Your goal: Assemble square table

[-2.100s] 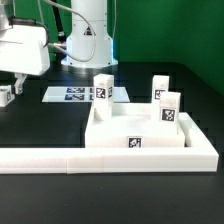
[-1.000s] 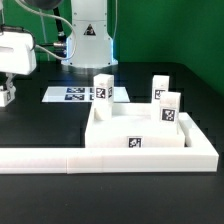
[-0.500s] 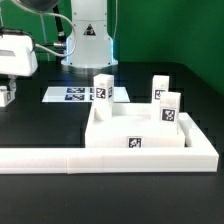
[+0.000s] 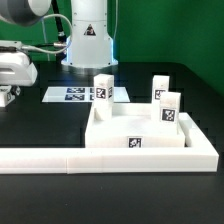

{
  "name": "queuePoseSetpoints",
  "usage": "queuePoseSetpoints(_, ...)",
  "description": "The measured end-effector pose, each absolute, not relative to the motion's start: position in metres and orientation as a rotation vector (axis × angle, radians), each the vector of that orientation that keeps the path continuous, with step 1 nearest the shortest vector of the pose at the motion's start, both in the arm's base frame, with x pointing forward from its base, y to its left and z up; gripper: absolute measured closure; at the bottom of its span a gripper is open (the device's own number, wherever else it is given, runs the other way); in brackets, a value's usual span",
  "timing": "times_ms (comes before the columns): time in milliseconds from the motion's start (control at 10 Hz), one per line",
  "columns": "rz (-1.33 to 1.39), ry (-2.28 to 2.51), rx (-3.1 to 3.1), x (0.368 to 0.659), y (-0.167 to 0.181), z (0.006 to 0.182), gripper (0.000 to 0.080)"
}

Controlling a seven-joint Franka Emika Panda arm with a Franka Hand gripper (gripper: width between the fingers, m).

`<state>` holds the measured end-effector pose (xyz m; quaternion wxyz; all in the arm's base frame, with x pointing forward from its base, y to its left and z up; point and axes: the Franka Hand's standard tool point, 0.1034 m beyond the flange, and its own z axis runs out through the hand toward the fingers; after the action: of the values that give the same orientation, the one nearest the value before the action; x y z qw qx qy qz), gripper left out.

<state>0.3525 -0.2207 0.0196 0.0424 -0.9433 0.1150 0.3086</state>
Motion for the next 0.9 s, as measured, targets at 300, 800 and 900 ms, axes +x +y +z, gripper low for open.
queuePoseSetpoints(300, 1.233, 0.326, -2.759, 0.34, -0.22, 0.015, 0.015)
queuePoseSetpoints(800, 1.331, 0.315, -2.72, 0.335, -0.218, 0.008, 0.0162)
queuePoseSetpoints(900, 1.331, 0.314, -2.72, 0.335, -0.218, 0.008, 0.0332)
